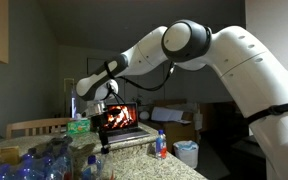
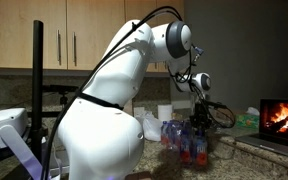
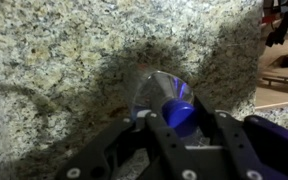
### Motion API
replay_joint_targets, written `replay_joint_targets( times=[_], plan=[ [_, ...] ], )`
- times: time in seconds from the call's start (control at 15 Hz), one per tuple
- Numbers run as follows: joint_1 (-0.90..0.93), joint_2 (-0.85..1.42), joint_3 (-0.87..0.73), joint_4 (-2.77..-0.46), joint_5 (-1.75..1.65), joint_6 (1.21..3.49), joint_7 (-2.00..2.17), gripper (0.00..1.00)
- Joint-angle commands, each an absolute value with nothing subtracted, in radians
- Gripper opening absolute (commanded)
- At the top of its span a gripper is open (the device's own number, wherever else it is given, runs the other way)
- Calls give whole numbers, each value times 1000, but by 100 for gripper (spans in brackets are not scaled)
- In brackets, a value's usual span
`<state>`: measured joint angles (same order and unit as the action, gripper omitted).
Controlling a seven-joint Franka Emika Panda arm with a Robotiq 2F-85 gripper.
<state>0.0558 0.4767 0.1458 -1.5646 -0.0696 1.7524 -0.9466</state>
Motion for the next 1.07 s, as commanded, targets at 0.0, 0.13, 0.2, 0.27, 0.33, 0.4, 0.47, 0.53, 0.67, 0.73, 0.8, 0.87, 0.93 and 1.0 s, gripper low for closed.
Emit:
replay_joint_targets(
  times=[0.0,0.13,0.2,0.27,0.33,0.4,0.47,0.53,0.67,0.73,0.8,0.87,0.93,1.0],
  plan=[
    [44,415,122,-1599,-27,1744,-796,15],
    [30,383,107,-1611,-11,1740,-722,15],
    [22,362,98,-1621,-3,1738,-689,15],
    [16,345,89,-1625,-2,1733,-652,15],
    [9,328,79,-1630,-1,1726,-616,15],
    [0,314,68,-1633,-1,1716,-582,15],
    [-9,301,58,-1637,1,1703,-550,15],
    [-22,288,46,-1644,5,1694,-523,15],
    [-48,265,25,-1658,23,1677,-471,15],
    [-60,254,13,-1671,34,1678,-445,15],
    [-71,247,2,-1679,46,1678,-419,15],
    [-86,241,-9,-1691,64,1682,-399,15],
    [-99,237,-20,-1702,86,1685,-380,15],
    [-112,233,-32,-1714,107,1689,-361,15]
  ],
)
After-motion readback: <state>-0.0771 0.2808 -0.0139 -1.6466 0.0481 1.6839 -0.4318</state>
